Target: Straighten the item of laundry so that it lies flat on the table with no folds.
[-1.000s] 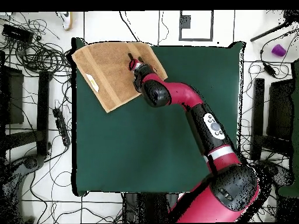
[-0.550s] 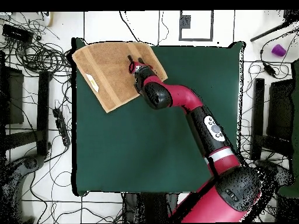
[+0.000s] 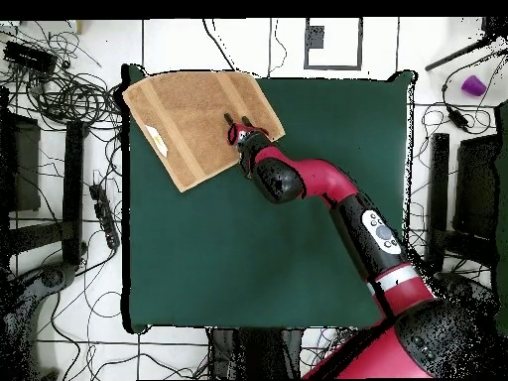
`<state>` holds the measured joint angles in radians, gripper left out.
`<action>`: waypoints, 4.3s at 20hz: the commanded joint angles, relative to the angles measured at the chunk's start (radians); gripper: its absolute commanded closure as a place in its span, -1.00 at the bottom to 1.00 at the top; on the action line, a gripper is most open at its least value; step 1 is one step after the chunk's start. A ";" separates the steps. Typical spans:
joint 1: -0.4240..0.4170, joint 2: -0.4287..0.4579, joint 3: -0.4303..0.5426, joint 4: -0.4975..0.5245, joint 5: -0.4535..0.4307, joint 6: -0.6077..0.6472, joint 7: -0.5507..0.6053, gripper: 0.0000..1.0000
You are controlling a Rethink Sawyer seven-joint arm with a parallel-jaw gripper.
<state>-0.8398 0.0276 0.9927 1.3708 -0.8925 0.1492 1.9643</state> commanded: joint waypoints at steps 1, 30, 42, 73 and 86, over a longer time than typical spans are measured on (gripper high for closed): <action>-0.010 0.028 -0.135 0.096 -0.077 0.144 -0.235 -1.00; 0.090 -0.133 -0.324 0.162 -0.251 0.120 -0.192 -1.00; 0.489 -0.220 -0.849 0.179 -0.226 -0.347 0.107 -1.00; 0.574 -0.171 -1.104 0.277 -0.118 -0.510 0.047 -1.00; 0.653 -0.077 -1.253 0.306 0.014 -0.696 0.010 -1.00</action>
<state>-0.2097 -0.2213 -0.1736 1.5187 -0.8539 -0.7264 1.9639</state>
